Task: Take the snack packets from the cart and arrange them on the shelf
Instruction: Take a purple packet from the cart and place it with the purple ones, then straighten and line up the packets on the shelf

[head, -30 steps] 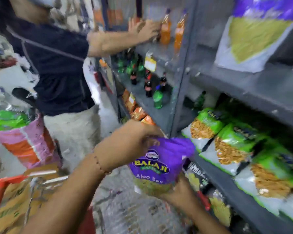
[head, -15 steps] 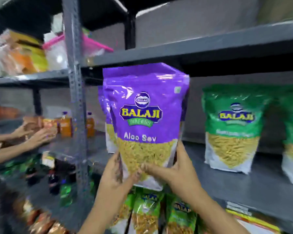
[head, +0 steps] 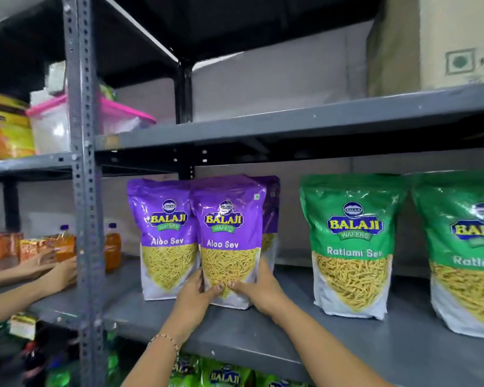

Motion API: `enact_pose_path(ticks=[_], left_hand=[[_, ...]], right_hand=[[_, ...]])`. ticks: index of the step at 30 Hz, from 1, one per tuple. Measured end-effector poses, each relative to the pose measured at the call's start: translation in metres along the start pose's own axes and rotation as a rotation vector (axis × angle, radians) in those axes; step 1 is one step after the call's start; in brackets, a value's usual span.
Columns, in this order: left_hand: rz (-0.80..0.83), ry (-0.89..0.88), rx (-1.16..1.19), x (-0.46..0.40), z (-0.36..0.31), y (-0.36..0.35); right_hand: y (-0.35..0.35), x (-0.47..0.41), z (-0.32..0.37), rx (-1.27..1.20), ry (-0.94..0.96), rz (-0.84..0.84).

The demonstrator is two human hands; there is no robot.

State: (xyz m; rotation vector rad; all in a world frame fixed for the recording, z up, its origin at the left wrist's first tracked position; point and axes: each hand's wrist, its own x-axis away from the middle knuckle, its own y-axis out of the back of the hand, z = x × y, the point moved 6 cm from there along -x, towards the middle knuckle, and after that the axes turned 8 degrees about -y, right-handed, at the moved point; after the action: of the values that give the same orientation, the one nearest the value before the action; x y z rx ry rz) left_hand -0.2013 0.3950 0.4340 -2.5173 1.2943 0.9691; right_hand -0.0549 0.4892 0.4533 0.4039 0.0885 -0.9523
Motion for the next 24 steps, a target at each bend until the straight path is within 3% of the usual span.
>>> enact_pose_path(ticks=[6, 7, 9, 10, 13, 16, 19, 21, 22, 24], left_hand=[[-0.003, 0.039, -0.128, 0.005, -0.001, -0.001], [0.047, 0.038, -0.157, 0.006, -0.007, -0.045], [0.048, 0.061, -0.193, 0.012, -0.013, -0.043], [0.089, 0.049, -0.215, 0.012, -0.029, -0.085], [-0.179, 0.017, -0.394, 0.026, -0.061, -0.059], [-0.447, -0.103, -0.315, 0.062, -0.102, -0.055], [-0.267, -0.229, -0.039, 0.082, -0.136, -0.151], [-0.06, -0.143, 0.151, 0.09, -0.156, -0.234], [0.02, -0.066, 0.245, 0.09, -0.161, -0.279], [0.145, 0.18, 0.345, 0.086, -0.161, -0.339]], right_hand=[[0.013, 0.031, 0.005, 0.032, -0.091, 0.059], [0.063, 0.058, -0.008, 0.025, -0.12, 0.017], [0.081, 0.087, -0.006, 0.003, -0.088, 0.01], [0.132, 0.115, -0.022, -0.017, -0.072, -0.093], [0.176, 0.149, -0.023, -0.08, 0.041, -0.201], [0.235, 0.173, -0.03, -0.143, 0.118, -0.408], [0.321, 0.2, -0.04, -0.114, 0.191, -0.72], [0.373, 0.209, -0.053, -0.067, 0.185, -0.874], [0.397, 0.213, -0.061, -0.016, 0.144, -0.895], [0.411, 0.201, -0.081, -0.055, -0.015, -0.783]])
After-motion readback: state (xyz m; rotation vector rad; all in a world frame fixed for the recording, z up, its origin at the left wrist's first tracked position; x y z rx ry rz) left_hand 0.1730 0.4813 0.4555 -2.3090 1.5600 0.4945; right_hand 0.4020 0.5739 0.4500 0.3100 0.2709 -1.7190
